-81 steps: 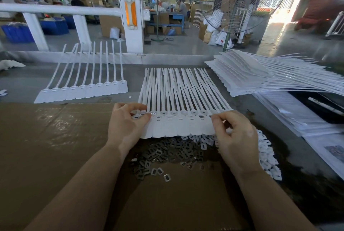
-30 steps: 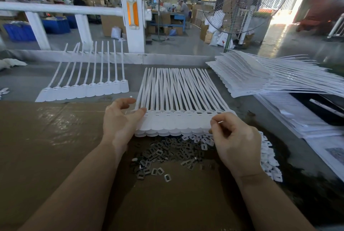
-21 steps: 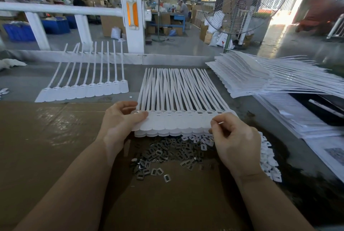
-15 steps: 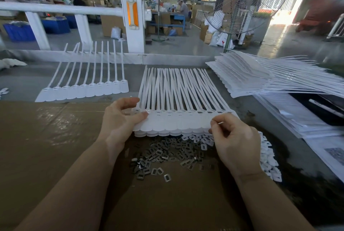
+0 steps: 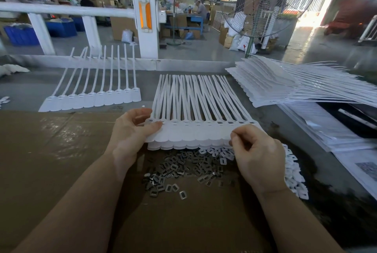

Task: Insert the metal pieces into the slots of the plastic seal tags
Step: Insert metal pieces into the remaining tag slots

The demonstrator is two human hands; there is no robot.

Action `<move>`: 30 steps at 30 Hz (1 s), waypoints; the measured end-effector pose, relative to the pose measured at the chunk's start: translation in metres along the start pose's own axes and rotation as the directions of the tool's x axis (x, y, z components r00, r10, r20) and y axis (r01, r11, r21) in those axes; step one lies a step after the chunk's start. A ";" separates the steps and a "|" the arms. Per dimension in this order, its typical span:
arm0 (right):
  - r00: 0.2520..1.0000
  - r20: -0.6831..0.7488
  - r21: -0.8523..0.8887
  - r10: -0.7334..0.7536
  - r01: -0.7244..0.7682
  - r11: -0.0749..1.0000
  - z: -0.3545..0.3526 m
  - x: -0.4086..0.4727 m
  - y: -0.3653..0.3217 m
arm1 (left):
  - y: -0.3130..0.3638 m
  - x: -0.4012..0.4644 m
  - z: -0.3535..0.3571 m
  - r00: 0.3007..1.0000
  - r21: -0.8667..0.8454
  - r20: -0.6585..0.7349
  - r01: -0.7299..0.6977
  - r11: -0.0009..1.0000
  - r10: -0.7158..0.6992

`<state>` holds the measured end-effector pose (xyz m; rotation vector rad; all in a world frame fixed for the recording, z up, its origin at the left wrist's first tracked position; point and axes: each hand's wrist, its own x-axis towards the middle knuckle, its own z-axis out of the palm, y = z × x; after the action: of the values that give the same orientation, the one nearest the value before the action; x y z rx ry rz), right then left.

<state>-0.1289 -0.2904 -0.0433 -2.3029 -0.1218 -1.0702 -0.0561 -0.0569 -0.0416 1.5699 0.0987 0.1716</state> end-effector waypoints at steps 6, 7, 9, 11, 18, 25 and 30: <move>1.000 0.011 0.018 0.006 -0.006 1.000 0.000 -0.001 -0.001 | 0.004 -0.003 0.002 0.999 -0.097 -0.013 0.049 0.994 -0.051; 1.000 0.021 0.018 0.002 -0.002 1.000 0.000 -0.001 -0.001 | 0.005 -0.003 0.002 0.998 -0.120 -0.024 0.057 0.991 -0.060; 0.999 0.037 0.011 -0.006 0.005 1.000 0.001 -0.001 -0.002 | 0.005 -0.004 0.002 0.996 -0.149 -0.049 0.071 0.986 -0.079; 0.999 0.044 -0.017 -0.030 0.031 0.999 0.000 -0.001 -0.002 | 0.005 -0.005 0.003 0.994 -0.157 -0.066 0.072 0.985 -0.083; 0.980 0.128 -0.161 -0.150 0.170 0.972 -0.002 -0.002 -0.004 | 0.002 -0.003 0.004 0.993 -0.146 -0.075 0.075 0.986 -0.087; 0.959 0.217 -0.227 -0.180 0.229 0.947 -0.004 -0.003 -0.010 | 0.000 -0.003 0.003 0.993 -0.135 -0.075 0.075 0.988 -0.086; 0.956 0.242 -0.152 -0.167 0.208 0.966 -0.003 -0.004 -0.007 | -0.001 -0.003 0.003 0.993 -0.143 -0.071 0.081 0.986 -0.092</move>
<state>-0.1360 -0.2852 -0.0411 -2.6134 -0.3569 -0.9354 -0.0583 -0.0604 -0.0426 1.4169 0.2108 0.1675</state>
